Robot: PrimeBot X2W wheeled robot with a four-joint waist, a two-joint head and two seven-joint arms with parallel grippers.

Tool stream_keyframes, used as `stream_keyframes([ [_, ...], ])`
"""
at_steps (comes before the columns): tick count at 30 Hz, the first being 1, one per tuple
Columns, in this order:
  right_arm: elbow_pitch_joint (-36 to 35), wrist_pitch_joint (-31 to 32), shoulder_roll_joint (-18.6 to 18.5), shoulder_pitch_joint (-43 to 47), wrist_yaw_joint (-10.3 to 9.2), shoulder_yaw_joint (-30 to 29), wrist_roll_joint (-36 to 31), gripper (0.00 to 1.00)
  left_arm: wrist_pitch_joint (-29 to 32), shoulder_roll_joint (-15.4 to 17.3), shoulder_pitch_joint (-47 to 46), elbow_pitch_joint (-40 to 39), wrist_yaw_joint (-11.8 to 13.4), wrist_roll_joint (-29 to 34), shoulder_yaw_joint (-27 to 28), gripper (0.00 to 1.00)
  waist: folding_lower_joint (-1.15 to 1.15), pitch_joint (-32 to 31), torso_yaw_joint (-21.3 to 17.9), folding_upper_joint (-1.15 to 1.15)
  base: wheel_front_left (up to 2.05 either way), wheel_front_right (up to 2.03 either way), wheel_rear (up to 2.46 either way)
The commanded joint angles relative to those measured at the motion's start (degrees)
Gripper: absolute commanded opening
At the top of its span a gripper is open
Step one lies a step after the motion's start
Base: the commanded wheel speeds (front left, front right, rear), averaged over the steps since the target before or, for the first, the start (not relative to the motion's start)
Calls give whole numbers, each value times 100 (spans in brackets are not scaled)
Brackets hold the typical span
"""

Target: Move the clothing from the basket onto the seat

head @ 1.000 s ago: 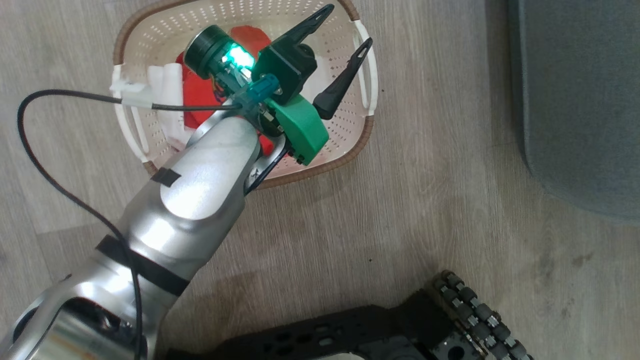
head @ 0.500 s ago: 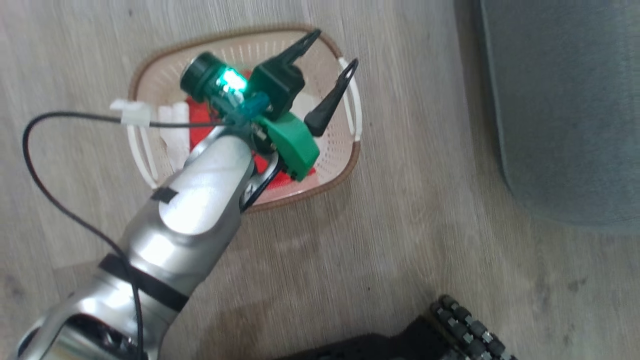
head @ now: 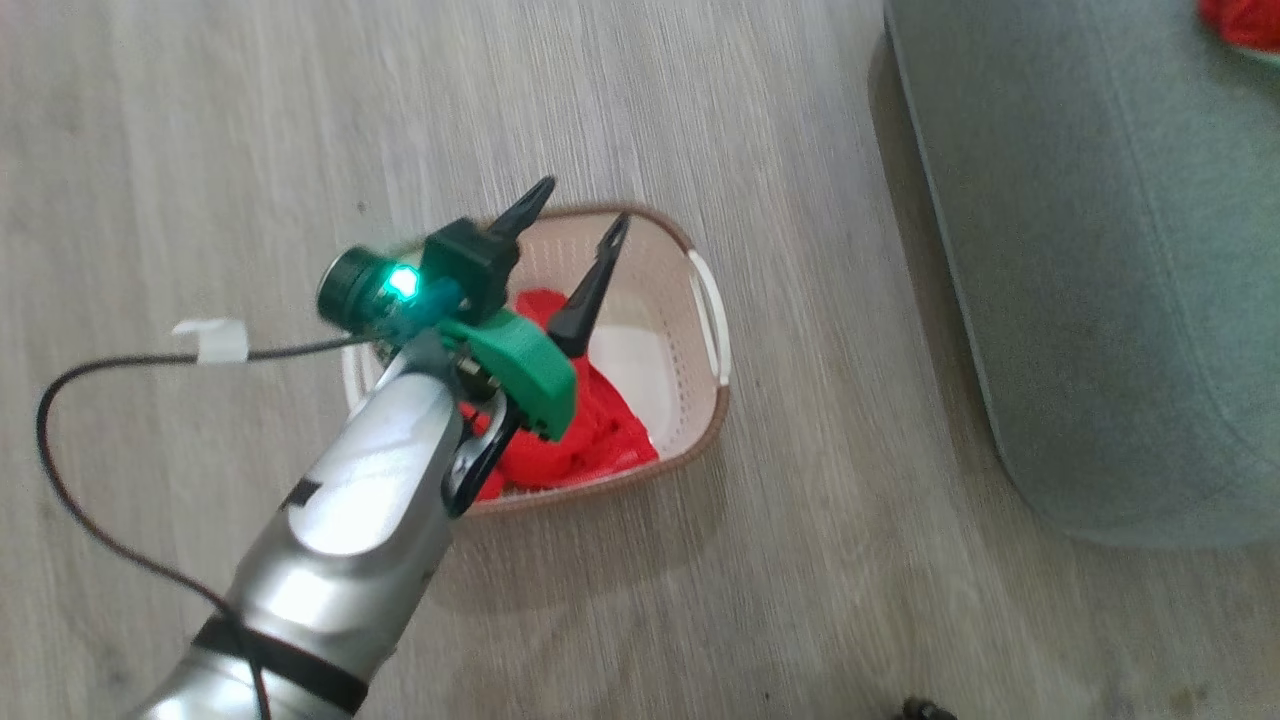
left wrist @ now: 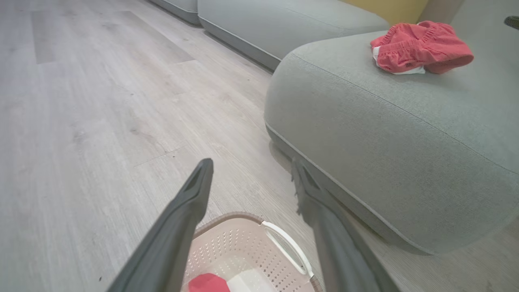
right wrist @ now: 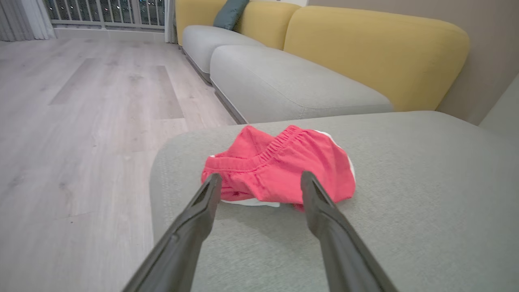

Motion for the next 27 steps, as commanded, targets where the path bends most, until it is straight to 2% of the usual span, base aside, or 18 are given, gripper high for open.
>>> stream_keyframes([
  [1, -392, -36, -15, 138, -2, 332, 142, 100, -30, 116, 102, -178, 71, 19, 321, 100, 1, -457, 181, 0, 0, 0, 0],
  [5, -809, -36, 170, 326, -2, 843, 394, 100, -30, 177, 350, -204, 121, 74, 623, 100, 1, -728, 317, 0, 0, 0, 0],
  [11, -1036, -36, 342, 467, -2, 1411, 556, 100, -30, 264, 613, -318, 222, 158, 1065, 100, 1, -985, 492, 0, 0, 0, 0],
  [18, -1124, -36, 601, 581, -2, 1981, 611, 100, -30, 403, 1096, -472, 376, 276, 1815, 100, 1, -1301, 700, 0, 0, 0, 0],
  [27, -951, -36, 941, 869, -2, 2416, 530, 100, -30, 499, 1880, -794, 585, 565, 2743, 100, 1, -1790, 860, 0, 0, 0, 0],
])
